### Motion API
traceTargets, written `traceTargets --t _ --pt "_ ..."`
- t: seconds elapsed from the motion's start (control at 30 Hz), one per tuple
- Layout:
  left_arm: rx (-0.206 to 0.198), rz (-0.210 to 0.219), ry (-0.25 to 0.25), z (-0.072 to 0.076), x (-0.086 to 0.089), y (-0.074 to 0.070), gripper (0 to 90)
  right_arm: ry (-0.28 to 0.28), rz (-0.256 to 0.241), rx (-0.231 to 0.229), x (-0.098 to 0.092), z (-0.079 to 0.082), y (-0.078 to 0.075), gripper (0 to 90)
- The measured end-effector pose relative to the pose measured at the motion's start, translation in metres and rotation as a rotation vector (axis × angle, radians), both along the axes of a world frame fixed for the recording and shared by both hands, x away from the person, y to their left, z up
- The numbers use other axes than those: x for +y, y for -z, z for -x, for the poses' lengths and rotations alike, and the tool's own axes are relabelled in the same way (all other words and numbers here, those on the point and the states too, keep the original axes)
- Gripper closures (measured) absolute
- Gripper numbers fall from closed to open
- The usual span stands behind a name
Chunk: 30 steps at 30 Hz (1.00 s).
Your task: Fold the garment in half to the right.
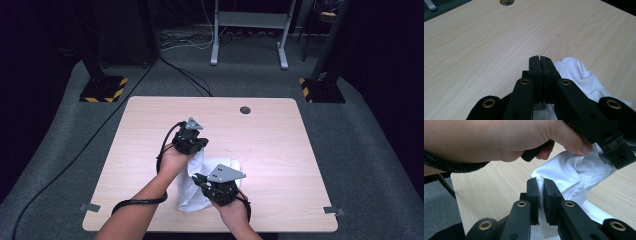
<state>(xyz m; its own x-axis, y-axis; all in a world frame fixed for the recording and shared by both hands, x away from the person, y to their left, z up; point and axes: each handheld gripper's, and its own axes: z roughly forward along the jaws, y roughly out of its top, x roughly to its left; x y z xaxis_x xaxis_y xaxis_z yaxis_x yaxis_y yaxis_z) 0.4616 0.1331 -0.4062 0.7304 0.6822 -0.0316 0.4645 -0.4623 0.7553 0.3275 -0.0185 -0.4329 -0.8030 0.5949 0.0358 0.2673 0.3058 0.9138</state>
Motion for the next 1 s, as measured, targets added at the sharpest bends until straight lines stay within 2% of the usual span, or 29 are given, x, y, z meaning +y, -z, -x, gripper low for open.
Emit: traceTargets --t 0.4,1.0 --pt "0.011 0.001 0.019 -0.001 -0.013 0.009 87.8 0.016 0.014 0.016 -0.011 0.002 0.009 84.3" --pt "0.018 0.006 0.03 -0.002 -0.021 0.016 87.9 0.015 0.028 0.033 -0.018 0.004 0.015 84.2"
